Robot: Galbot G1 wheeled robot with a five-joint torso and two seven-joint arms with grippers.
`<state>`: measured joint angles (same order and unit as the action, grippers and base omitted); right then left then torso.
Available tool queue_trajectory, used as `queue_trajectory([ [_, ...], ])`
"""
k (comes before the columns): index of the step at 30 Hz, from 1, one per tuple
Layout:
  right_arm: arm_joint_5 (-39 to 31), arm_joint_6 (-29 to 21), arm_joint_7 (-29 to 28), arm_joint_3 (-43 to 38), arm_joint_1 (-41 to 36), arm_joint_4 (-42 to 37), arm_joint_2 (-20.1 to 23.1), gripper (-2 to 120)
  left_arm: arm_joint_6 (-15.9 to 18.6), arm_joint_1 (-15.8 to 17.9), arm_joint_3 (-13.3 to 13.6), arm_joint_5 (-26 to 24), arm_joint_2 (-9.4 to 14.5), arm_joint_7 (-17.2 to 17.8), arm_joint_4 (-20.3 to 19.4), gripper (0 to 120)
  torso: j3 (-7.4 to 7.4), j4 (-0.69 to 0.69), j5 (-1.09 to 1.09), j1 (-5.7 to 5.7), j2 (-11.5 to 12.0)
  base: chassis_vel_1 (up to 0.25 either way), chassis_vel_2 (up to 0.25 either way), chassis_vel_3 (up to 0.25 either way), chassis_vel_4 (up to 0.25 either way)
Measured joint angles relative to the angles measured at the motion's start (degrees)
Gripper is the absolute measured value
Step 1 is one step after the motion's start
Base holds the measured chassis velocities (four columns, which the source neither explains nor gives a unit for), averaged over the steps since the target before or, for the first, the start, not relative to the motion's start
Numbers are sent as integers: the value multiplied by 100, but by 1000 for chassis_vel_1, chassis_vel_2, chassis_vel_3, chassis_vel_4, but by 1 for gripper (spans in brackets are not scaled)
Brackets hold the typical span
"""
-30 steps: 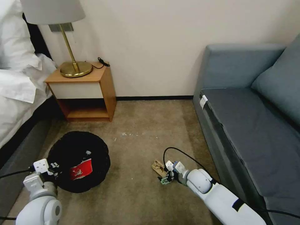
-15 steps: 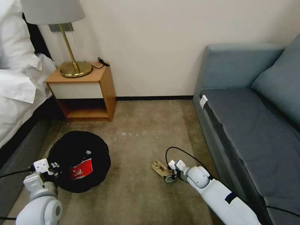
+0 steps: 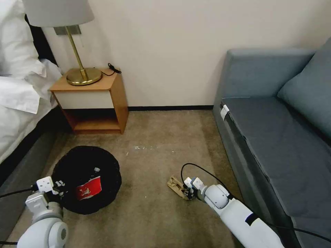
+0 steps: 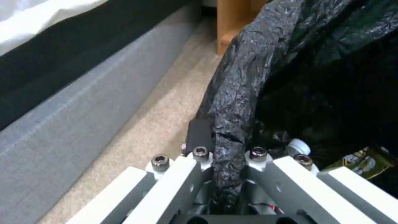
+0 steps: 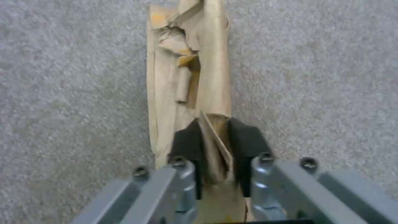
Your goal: Pick up the trash bin, then pick up the garbage on the floor and place it into the trash bin.
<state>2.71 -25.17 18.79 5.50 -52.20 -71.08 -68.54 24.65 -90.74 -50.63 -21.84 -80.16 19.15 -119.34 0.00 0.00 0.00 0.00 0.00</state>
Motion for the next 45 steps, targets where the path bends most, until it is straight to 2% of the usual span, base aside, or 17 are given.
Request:
queue_trajectory([
  [2, 10, 17, -1, -21, -18, -23, 0, 13, 0, 9, 7, 0, 1, 0, 11, 3, 0, 0, 0, 0, 0, 0, 0, 0, 0],
  [5, 303, 166, -28, -110, -80, -132, 8, 0, 0, 60, 49, 0, 9, 0, 41, 3, 0, 0, 0, 0, 0, 0, 0, 0, 0],
  [8, 444, 319, -51, -158, -117, -218, 33, 0, 0, 79, 71, -1, 12, 1, 50, 3, 0, 0, 0, 0, 0, 0, 0, 0, 0],
  [11, 200, 559, -257, -177, -154, -389, 45, 0, 0, 80, 89, -6, 13, 1, 51, 3, 0, -2, 0, 0, 0, 0, 0, 0, 0],
  [13, -661, 1558, -449, -117, -136, -506, 49, 0, 0, 78, 115, -9, -7, 1, 51, 3, 0, -1, 0, 0, 0, 0, 0, 0, 0],
  [14, -661, 1558, -449, -117, -136, -506, 49, 0, 0, 78, 115, -9, -7, 1, 51, 3, 0, -1, 0, 0, 0, 0, 0, 0, 0],
  [15, -1161, 2102, -452, -39, -94, -643, 49, 0, 0, 74, 131, 0, -33, 1, 50, 3, 0, -1, 1, 0, 0, 0, 0, 0, 0],
  [17, -1644, 2665, -489, 145, 14, -891, 51, 0, 0, 53, 158, 40, -77, 1, 35, 3, 0, 0, -1, 0, 0, 0, 0, 0, 0],
  [18, -1644, 2665, -489, 145, 14, -891, 51, 0, 0, 53, 158, 40, -77, 1, 35, 3, 0, 0, -1, 0, 0, 0, 0, 0, 0],
  [22, -2082, 3739, -484, 790, 506, -1091, -16, 0, -22, 23, 226, 190, -164, -27, -14, 3, 0, 0, -1, 0, 0, 0, 0, 0, 0],
  [23, -2082, 3739, -484, 790, 506, -1091, -16, 0, -22, 23, 226, 190, -164, -27, -14, 3, 0, 0, -1, 0, 0, 0, 0, 0, 0],
  [25, -2349, 4106, -359, 1156, 793, -1081, -108, 0, -26, 38, 257, 271, -228, -44, -51, 3, 0, 1, -1, 0, 0, 0, 0, 0, 0],
  [30, -2588, 4458, -80, 1545, 1088, -1026, -297, 0, -52, 38, 282, 311, -269, -81, -86, 3, 0, 0, 0, 0, 0, 0, 0, 0, 0],
  [33, -2724, 4645, 92, 2007, 1328, -932, -549, 0, -128, -4, 330, 297, -311, -134, -143, 3, 0, 1, 0, 0, 0, 0, 0, 0, 0],
  [45, -2640, 4705, 136, 2435, 1234, -914, -679, 0, -132, -32, 366, 224, -373, -191, -279, 3, 0, 0, 0, 0, 0, 0, 0, 0, 0],
])
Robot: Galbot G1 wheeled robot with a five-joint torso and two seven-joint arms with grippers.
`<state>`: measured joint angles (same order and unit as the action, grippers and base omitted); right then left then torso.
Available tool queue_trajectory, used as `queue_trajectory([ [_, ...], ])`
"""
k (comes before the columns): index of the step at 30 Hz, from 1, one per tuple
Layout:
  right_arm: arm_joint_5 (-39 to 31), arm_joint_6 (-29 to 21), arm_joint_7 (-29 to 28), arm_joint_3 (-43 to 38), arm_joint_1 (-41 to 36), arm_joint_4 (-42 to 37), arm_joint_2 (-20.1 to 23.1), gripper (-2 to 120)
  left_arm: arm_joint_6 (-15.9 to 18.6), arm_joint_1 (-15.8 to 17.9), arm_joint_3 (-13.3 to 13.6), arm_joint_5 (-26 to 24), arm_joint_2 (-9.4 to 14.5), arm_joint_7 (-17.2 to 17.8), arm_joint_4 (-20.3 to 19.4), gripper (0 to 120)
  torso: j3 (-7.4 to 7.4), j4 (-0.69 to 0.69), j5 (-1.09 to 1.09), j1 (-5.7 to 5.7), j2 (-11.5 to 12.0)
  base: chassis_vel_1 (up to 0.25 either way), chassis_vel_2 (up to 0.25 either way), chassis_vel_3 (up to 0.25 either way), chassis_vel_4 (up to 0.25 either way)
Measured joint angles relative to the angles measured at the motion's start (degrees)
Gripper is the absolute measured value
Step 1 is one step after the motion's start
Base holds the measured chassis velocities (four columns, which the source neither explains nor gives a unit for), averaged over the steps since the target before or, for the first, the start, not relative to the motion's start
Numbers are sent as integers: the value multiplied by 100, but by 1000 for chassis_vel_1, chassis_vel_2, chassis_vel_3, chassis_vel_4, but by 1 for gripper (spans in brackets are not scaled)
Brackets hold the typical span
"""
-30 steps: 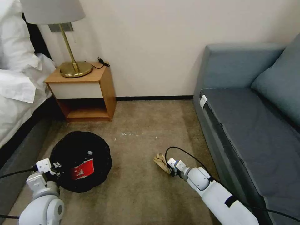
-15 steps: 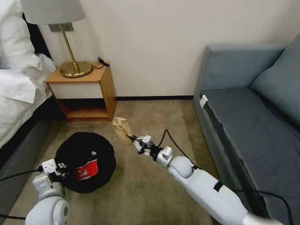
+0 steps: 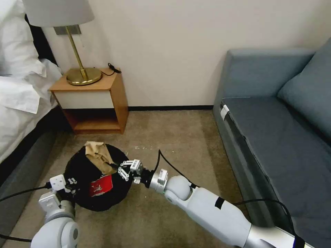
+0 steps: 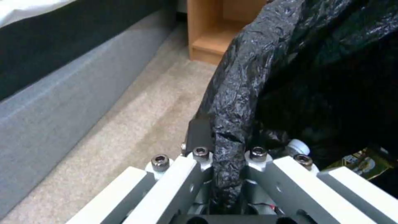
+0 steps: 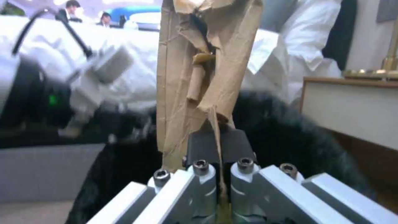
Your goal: Pick up the trash bin, then pick up the garbage on the floor and place it into the trash bin.
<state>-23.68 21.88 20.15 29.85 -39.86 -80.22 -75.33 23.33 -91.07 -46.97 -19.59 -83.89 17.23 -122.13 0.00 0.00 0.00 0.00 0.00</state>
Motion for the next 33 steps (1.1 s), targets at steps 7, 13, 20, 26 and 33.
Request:
queue_trajectory([
  [7, 307, -382, -397, 20, -215, -74, -77, 11, 47, -31, 31, -120, -71, -26, -107, 3, 0, 0, 0, 0, 0, 0, 0, 0, 0],
  [13, 346, -452, -363, 5, -270, -151, -39, 33, 54, -96, 6, -132, -51, -57, -197, 3, 0, 0, 0, 0, 0, 0, 0, 0, 0],
  [20, 337, -429, -295, -331, -416, -411, 6, 62, 55, -103, -101, -252, 13, -60, -216, 3, 0, 0, 0, 0, 0, 0, 0, 0, 0],
  [26, 120, -309, -698, -1636, -959, -1054, 29, 89, -17, 88, -278, -957, 68, 252, -144, 3, 0, 1, 0, 0, 0, 0, 0, 0, 0],
  [33, 193, -303, -879, -3200, -2077, -2018, 98, 100, -247, 307, -292, -2488, 46, 1145, 208, 3, 0, -1, 2, -1, 0, 0, 0, 0, 0],
])
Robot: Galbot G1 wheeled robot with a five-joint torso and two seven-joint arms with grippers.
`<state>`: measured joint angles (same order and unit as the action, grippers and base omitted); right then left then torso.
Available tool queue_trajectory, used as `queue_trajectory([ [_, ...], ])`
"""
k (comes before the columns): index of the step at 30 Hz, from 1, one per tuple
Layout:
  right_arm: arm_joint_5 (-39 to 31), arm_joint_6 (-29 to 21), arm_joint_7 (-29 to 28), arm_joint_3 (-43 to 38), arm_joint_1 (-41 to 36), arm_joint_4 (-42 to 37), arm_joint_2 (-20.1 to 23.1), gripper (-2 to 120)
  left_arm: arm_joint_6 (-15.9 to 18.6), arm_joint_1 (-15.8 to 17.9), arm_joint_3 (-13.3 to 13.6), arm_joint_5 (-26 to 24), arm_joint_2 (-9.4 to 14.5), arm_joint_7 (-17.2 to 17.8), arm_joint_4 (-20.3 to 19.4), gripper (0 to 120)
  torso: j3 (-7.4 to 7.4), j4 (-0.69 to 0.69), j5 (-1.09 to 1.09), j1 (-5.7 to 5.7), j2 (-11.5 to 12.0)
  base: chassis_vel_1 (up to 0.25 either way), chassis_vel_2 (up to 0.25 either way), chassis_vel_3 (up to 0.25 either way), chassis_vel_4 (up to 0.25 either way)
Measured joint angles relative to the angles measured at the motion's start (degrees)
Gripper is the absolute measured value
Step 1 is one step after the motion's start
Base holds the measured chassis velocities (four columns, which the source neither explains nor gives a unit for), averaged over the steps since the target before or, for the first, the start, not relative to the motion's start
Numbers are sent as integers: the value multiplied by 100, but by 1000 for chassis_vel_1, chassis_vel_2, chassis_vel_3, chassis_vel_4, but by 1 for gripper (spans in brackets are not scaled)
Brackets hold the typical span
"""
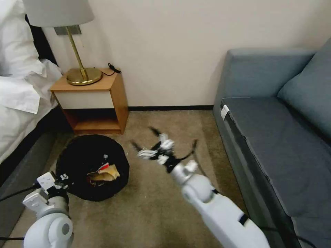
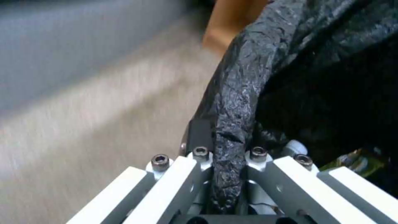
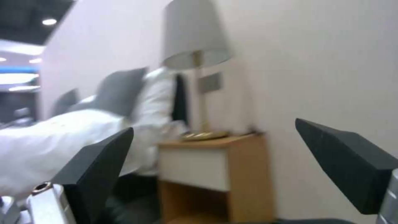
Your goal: Pick up the trash bin, then pick up the garbage on the floor and place it into the trash bin.
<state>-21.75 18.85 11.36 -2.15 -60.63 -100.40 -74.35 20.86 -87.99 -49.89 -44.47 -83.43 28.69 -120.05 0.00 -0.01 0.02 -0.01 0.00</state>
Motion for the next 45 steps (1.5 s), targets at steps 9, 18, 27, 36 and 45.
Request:
queue_trajectory([
  [9, 580, 405, -502, -738, -1405, -991, -8, 100, -178, 176, -42, -1787, -108, 959, 405, 3, 0, 0, -1, 0, 0, 0, 0, 0, 0],
  [18, 859, 538, -651, -921, -1934, -1297, 67, 100, -180, 35, 0, -1915, -187, 1069, 535, 3, 0, 1, -1, 0, 0, 0, 0, 0, 0],
  [27, 1029, 522, -713, -860, -2008, -1337, 23, 100, -107, -289, 15, -1513, -192, 1045, 207, 5, 0, 1, -2, 0, 0, 0, 0, 0, 0],
  [36, 1153, 522, -909, -854, -2119, -1381, 29, 100, -205, -669, 87, -798, -117, 625, -574, 21, 0, 1, 0, 0, 0, 0, 0, 0, 0],
  [45, 1325, 626, -866, -871, -2340, -1481, 7, 100, -254, -514, -20, -1044, -94, 670, -98, 57, -2, 1, 11, 0, -1, 0, 0, 0, 0],
])
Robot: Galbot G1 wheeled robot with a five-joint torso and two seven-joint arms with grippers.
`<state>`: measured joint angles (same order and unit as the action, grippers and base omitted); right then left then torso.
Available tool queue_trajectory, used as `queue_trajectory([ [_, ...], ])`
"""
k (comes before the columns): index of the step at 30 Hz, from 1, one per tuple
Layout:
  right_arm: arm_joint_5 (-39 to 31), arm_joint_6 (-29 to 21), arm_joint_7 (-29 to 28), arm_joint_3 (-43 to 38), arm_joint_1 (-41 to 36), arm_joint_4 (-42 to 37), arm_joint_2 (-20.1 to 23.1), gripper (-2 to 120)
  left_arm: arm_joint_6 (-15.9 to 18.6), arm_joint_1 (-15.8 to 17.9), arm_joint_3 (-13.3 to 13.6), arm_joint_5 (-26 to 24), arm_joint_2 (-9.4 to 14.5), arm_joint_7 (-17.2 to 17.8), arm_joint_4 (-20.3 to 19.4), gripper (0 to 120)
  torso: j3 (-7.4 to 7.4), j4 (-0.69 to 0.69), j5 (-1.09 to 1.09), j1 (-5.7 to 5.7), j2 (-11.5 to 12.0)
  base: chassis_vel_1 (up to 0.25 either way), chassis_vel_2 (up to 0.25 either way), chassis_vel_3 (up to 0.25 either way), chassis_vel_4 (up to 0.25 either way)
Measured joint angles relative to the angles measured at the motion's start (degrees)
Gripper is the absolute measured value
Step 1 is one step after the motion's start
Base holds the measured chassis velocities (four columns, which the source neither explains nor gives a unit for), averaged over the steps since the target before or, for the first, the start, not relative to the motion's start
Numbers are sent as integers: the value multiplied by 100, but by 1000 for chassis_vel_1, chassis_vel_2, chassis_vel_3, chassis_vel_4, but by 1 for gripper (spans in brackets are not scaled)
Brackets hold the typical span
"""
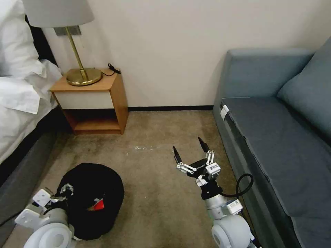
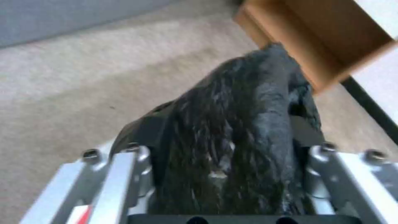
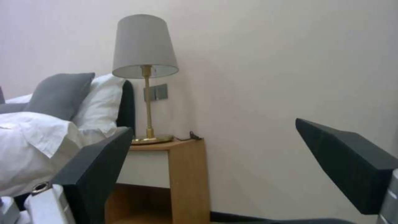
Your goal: Pick up the trash bin, then pick up the garbage on the floor and place it into the trash bin.
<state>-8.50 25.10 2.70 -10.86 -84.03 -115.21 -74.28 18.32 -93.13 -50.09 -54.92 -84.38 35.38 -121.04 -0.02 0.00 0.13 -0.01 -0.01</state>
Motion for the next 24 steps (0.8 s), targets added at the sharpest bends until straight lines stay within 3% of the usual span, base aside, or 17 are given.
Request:
queue_trajectory([
  [3, 9, 2, 10, -11, -9, -26, 0, 100, -17, -53, -9, 3, -4, 6, 19, 66, 0, 1, -1, 0, 0, 0, 0, 0, 0],
  [8, 44, 2, 33, -16, -25, -45, -23, 100, -72, -264, -30, 247, 4, 77, -268, 84, 3, 0, -25, 2, 1, 0, 0, 0, 0],
  [11, 99, 2, 52, -17, -56, -48, -47, 100, -321, -563, -5, 971, 4, 178, -754, 97, 3, 0, -18, 1, 1, 0, 0, 0, 0],
  [13, 102, 2, 53, -18, -56, -48, -49, 100, -352, -586, 2, 1049, 4, 182, -789, 98, 3, 0, -18, 1, 1, 0, 0, 0, 0],
  [15, 114, -15, 61, -19, -41, -47, -68, 100, -602, -722, 19, 1671, 32, 190, -994, 100, 3, 0, -14, 1, 1, 0, 0, 0, 0],
  [20, 146, -39, 66, -10, -15, -11, -89, 100, -694, -748, -3, 1927, 64, 180, -1074, 100, 2, 0, -14, 1, 1, 0, 0, 0, 0],
  [22, 196, -53, 69, 7, 2, 38, -126, 100, -851, -773, -14, 2089, 102, -52, -1082, 100, 2, 0, -14, 1, 1, 0, 0, 0, 0],
  [23, 226, -82, 36, 13, 15, 69, -151, 100, -1040, -777, -16, 2183, 141, -406, -1041, 100, 2, 0, -12, 1, 1, 0, 0, 0, 0],
  [24, 226, -82, 36, 13, 15, 69, -151, 100, -1040, -777, -16, 2183, 141, -406, -1041, 100, 2, 0, -12, 1, 1, 0, 0, 0, 0],
])
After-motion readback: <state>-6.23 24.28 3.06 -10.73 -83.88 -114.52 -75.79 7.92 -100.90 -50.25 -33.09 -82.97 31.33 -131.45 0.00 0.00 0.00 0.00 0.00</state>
